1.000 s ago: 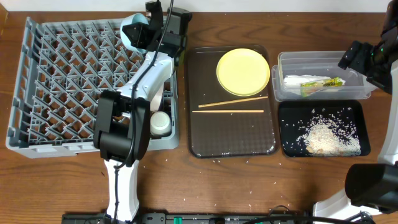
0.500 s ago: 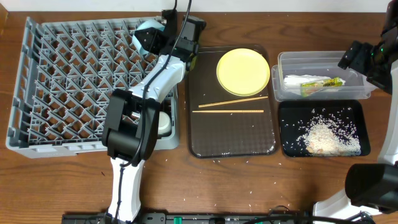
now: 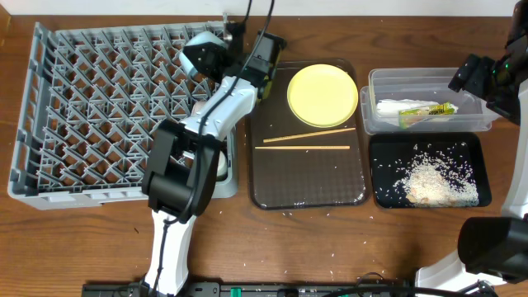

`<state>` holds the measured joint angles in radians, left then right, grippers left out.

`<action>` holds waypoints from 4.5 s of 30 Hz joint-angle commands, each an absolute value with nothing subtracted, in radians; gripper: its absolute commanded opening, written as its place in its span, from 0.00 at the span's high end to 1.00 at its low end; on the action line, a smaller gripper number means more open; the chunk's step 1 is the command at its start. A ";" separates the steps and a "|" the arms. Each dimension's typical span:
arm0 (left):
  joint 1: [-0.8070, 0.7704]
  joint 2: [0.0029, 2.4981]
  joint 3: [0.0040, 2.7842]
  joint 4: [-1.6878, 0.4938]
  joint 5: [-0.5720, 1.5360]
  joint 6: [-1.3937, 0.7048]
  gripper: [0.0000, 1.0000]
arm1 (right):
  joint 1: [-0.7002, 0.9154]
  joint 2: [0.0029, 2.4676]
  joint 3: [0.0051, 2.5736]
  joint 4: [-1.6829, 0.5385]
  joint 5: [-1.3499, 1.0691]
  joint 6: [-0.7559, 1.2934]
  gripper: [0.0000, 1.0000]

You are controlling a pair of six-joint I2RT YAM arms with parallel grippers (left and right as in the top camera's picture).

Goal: Sort waste into correct bins and load items into the dishwasher
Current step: 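Move the left gripper over to the yellow plate on the brown tray, then lower the left gripper and pinch the yellow plate's edge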

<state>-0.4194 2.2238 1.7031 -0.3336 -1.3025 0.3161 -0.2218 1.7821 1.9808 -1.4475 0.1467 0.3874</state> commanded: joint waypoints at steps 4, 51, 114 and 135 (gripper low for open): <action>-0.431 2.239 1.705 -0.479 -1.073 0.133 0.51 | -0.221 1.786 1.982 -1.448 0.153 0.404 0.01; -0.432 1.885 1.705 -0.673 0.130 -0.309 0.30 | -0.221 1.786 1.982 -1.448 0.153 0.404 0.01; -0.517 2.119 1.703 -0.559 0.115 -0.551 0.32 | -0.221 1.786 1.982 -1.448 0.153 0.404 0.01; -0.530 2.202 1.703 -0.520 0.093 -0.571 0.36 | -0.221 1.786 1.982 -1.448 0.153 0.404 0.01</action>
<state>-0.5285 2.1979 1.7031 -0.5190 0.1158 -0.5583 -0.2218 1.7821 1.9808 -1.4471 0.1467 0.3874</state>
